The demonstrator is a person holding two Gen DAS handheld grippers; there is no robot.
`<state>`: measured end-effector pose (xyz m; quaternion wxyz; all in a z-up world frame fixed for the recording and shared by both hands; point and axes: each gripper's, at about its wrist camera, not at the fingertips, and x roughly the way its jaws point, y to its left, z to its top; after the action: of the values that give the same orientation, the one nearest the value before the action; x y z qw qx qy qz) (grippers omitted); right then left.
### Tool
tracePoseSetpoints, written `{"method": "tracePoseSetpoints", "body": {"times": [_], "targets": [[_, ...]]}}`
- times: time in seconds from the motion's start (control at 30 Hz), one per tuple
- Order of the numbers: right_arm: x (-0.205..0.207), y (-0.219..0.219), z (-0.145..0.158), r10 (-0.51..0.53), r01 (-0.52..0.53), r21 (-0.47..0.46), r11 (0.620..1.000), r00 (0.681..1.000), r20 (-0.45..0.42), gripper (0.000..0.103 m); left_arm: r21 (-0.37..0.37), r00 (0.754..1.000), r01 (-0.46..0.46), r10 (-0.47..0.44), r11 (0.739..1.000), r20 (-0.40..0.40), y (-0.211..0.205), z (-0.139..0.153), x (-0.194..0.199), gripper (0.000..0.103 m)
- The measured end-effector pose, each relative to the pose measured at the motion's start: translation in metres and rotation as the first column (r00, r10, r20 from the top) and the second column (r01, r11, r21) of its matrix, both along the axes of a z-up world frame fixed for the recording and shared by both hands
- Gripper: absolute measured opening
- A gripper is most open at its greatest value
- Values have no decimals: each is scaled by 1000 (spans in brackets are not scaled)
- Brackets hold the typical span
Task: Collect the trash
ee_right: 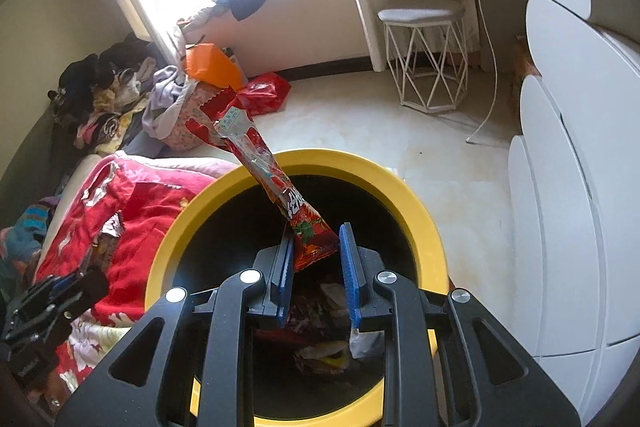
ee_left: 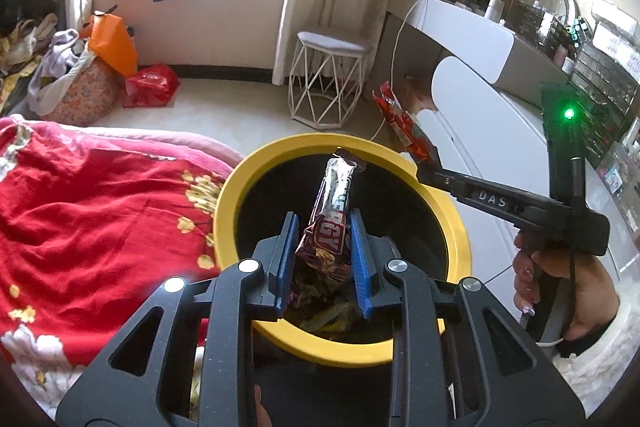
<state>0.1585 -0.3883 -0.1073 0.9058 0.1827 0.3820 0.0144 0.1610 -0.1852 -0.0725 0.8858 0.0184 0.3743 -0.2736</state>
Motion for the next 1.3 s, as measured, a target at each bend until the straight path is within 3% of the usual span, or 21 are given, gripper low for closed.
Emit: {"method": "tracePoseSetpoints", "body": {"times": [0.13, 0.27, 0.33, 0.4, 0.5, 0.6, 0.9, 1.3], "targets": [[0, -8, -6, -11, 12, 25, 1000, 1000, -21, 23, 3, 1000, 3, -3, 1000, -22, -7, -11, 6, 23], [-3, -14, -9, -19, 20, 31, 999, 999, -38, 28, -4, 998, -5, 4, 1000, -57, -12, -23, 16, 45], [-6, -17, -9, -24, 25, 31, 999, 999, -39, 38, -1, 998, -15, 15, 1000, -64, -12, -26, 20, 49], [-10, -18, -7, -25, 26, 30, 999, 999, -34, 43, 8, 997, -31, 32, 999, -69, -11, -27, 21, 63], [-17, -16, -2, -20, 20, 19, 1000, 1000, -16, 55, 6, 997, -50, 50, 999, -66, -6, -25, 19, 76], [-22, -11, 5, -7, 7, -4, 1000, 1000, 5, 61, 14, 996, -72, 73, 997, -56, 0, -20, 17, 89], [-33, 11, 27, 34, -30, -54, 998, 997, 73, 84, 12, 985, -171, 171, 985, -19, 30, -1, 5, 92], [-47, 53, 47, 112, -100, -81, 992, 983, 149, 95, 23, 957, -287, 286, 958, 48, 69, 23, -21, 92]]}}
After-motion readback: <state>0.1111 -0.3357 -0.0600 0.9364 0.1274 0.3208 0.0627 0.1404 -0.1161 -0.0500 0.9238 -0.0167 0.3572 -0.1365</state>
